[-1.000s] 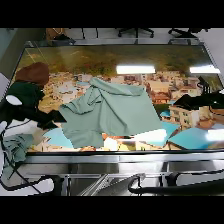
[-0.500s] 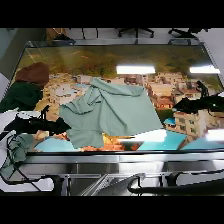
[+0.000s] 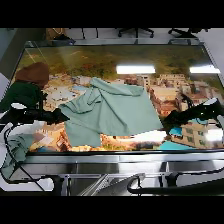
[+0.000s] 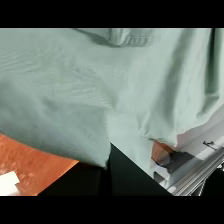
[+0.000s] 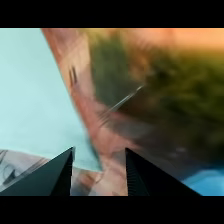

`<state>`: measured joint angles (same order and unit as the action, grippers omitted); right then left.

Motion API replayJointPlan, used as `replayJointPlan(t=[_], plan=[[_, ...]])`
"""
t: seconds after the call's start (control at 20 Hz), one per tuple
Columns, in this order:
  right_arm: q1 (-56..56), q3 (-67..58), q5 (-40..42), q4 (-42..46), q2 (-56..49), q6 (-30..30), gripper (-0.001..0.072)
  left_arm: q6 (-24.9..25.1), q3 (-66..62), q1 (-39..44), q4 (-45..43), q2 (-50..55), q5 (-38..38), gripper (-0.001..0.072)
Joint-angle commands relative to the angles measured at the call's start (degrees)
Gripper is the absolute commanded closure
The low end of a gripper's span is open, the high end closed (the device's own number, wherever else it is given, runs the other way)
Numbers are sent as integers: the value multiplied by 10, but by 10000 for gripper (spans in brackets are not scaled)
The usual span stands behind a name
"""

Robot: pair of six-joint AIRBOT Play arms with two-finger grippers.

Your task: Fold the shirts.

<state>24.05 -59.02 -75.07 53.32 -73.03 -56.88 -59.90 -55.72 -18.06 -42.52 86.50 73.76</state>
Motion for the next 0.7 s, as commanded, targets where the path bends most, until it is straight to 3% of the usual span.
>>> replayJointPlan(t=[0.0, 0.1, 0.2, 0.4, 0.65], plan=[[-48, 30, 26, 4, -21, 1, 324, -3, -27, 0, 2, -9, 33, 695], [-72, 29, 26, -24, -26, 1, 371, -3, -35, 0, 2, -9, 55, 695], [-87, 23, -2, -61, -19, 18, 669, -11, -51, 0, 14, -10, 76, 697], [-77, -66, -45, -128, 67, 25, 691, -15, -125, 0, 97, -84, 104, 698], [14, -315, -20, -295, 218, 25, 691, -49, -348, -18, 194, -248, 96, 697]])
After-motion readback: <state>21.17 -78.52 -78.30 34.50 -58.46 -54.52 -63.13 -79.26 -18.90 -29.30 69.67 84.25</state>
